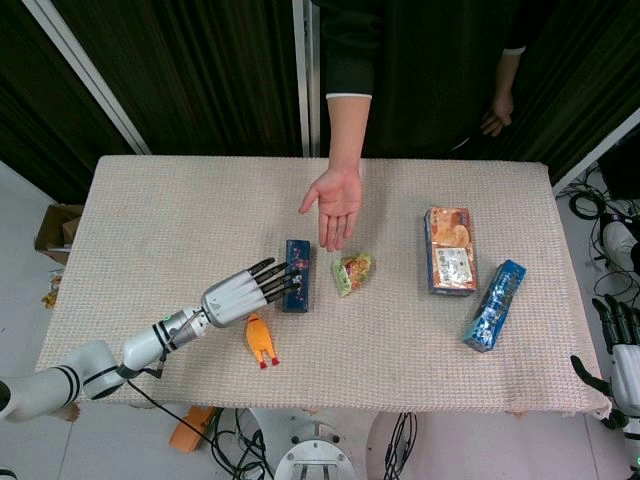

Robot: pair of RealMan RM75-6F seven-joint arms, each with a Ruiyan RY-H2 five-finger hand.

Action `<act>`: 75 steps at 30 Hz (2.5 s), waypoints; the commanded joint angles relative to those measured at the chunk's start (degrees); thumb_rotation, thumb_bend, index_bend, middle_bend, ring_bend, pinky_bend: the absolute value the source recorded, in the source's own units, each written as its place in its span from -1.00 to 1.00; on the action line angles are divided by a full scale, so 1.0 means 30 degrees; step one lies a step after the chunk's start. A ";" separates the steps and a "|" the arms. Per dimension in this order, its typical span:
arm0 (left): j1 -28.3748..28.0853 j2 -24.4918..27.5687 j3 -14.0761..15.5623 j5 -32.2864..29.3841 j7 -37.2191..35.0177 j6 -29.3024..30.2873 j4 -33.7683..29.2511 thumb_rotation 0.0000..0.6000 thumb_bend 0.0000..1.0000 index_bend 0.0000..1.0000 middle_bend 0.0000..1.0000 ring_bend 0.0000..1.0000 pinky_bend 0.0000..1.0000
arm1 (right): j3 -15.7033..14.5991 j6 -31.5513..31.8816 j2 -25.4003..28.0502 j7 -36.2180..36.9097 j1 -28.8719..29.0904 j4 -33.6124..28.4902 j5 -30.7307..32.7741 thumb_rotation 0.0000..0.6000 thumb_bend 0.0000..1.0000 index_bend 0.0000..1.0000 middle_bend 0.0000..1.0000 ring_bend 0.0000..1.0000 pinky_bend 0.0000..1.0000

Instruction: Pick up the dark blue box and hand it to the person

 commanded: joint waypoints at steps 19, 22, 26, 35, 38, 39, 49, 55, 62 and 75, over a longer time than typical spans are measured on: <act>-0.1897 -0.1176 -0.0478 -0.1636 0.0647 -0.2226 0.0701 1.00 -1.00 -1.00 -0.97 -0.92 -0.65 | 0.0061 -0.0180 0.0009 -0.0078 0.0094 0.0062 0.0101 1.00 -0.68 -1.00 -1.00 -1.00 -1.00; -0.2493 -0.1584 -0.0650 -0.1943 0.1001 -0.3097 0.1247 1.00 -1.00 -1.00 -0.97 -0.92 -0.65 | 0.0057 -0.0180 0.0101 -0.0119 0.0080 -0.0019 0.0117 1.00 -0.67 -1.00 -1.00 -1.00 -1.00; -0.3148 -0.2001 -0.0573 -0.2033 0.1564 -0.3968 0.2153 1.00 -1.00 -1.00 -0.96 -0.92 -0.65 | 0.0075 -0.0160 0.0145 -0.0054 0.0080 -0.0021 0.0119 1.00 -0.67 -1.00 -1.00 -1.00 -1.00; -0.3870 -0.2957 0.0077 -0.1730 0.1816 -0.4160 0.3817 1.00 -1.00 -1.00 -0.95 -0.92 -0.65 | 0.0109 -0.0479 0.0101 0.0116 0.0171 0.0202 0.0316 1.00 -0.67 -1.00 -1.00 -1.00 -1.00; -0.4047 -0.3241 0.0273 -0.1526 0.1912 -0.3929 0.4323 1.00 -1.00 -0.97 -0.93 -0.92 -0.65 | 0.0114 -0.0521 0.0129 0.0077 0.0198 0.0182 0.0320 1.00 -0.67 -1.00 -1.00 -1.00 -1.00; -0.4082 -0.3356 0.0338 -0.1491 0.1972 -0.3905 0.4525 1.00 -1.00 -0.94 -0.92 -0.92 -0.65 | 0.0111 -0.0522 0.0136 0.0067 0.0201 0.0165 0.0316 1.00 -0.67 -1.00 -1.00 -1.00 -1.00; -0.4284 -0.4190 0.1061 -0.1154 0.2315 -0.3408 0.6030 1.00 -0.82 -0.68 -0.75 -0.91 -0.63 | 0.0131 -0.0760 0.0014 0.0024 0.0218 0.0249 0.0556 1.00 -0.68 -1.00 -1.00 -1.00 -1.00; -0.4187 -0.4380 0.1313 -0.1098 0.2158 -0.2727 0.6443 1.00 -0.43 -0.21 -0.29 -0.76 -0.54 | 0.0154 -0.0854 -0.0045 0.0067 0.0218 0.0383 0.0673 1.00 -0.67 -1.00 -1.00 -1.00 -1.00; -0.3920 -0.4498 0.1480 -0.1087 0.2300 -0.1827 0.6725 1.00 -0.31 0.01 -0.08 -0.62 -0.45 | 0.0183 -0.0858 -0.0063 0.0132 0.0154 0.0440 0.0802 1.00 -0.67 -1.00 -1.00 -1.00 -1.00; -0.2013 -0.0018 0.1423 -0.1155 0.3989 0.2404 0.2661 1.00 -0.22 0.12 0.03 -0.50 -0.43 | 0.0143 -0.0541 0.0018 -0.0002 0.0100 0.0242 0.0513 1.00 -0.67 -1.00 -1.00 -1.00 -1.00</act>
